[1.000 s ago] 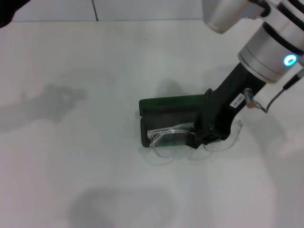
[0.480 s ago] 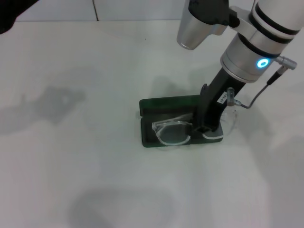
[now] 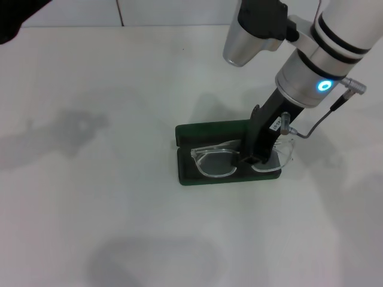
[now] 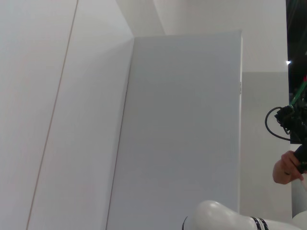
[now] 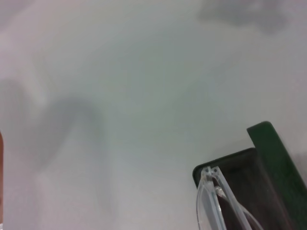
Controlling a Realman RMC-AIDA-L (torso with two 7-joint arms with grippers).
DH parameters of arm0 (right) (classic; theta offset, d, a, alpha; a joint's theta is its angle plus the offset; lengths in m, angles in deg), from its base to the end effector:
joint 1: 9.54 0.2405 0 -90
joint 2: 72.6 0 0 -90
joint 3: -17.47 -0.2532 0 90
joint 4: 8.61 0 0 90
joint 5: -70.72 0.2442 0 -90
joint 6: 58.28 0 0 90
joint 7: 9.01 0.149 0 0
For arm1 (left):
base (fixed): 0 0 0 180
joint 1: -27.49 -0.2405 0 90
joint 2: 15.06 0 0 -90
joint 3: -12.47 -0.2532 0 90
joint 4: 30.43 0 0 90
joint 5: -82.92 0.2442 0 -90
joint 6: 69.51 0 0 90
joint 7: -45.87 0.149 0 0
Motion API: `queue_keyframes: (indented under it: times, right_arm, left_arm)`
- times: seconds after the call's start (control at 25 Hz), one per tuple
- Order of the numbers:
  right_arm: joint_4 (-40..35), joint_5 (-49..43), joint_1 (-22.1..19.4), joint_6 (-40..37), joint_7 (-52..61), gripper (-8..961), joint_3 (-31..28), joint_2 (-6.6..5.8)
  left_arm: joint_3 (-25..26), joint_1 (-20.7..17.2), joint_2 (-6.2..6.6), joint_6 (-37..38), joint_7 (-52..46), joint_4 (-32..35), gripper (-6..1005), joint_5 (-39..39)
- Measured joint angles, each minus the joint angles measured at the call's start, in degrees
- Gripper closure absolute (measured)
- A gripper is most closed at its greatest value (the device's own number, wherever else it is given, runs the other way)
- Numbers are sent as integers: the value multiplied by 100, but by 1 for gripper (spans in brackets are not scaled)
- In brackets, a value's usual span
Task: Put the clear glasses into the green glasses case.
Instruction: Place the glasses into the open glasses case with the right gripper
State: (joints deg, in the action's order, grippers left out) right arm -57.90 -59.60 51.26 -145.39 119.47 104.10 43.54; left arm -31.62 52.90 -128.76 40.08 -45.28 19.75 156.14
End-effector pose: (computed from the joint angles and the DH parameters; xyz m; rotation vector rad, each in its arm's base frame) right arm 0.0747 0.4092 -0.0705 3.0532 -0.3642 0.5723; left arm -0.2046 0.3390 0.1308 -2.5181 -0.2406 -1.5129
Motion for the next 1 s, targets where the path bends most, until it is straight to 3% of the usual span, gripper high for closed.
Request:
queue_keyframes:
  times: [1.0]
  right_arm:
    - [307,6,15,426,-180,842,187,5]
  left_arm:
    - [-2,-71,-41,0,1,-9,895,-1]
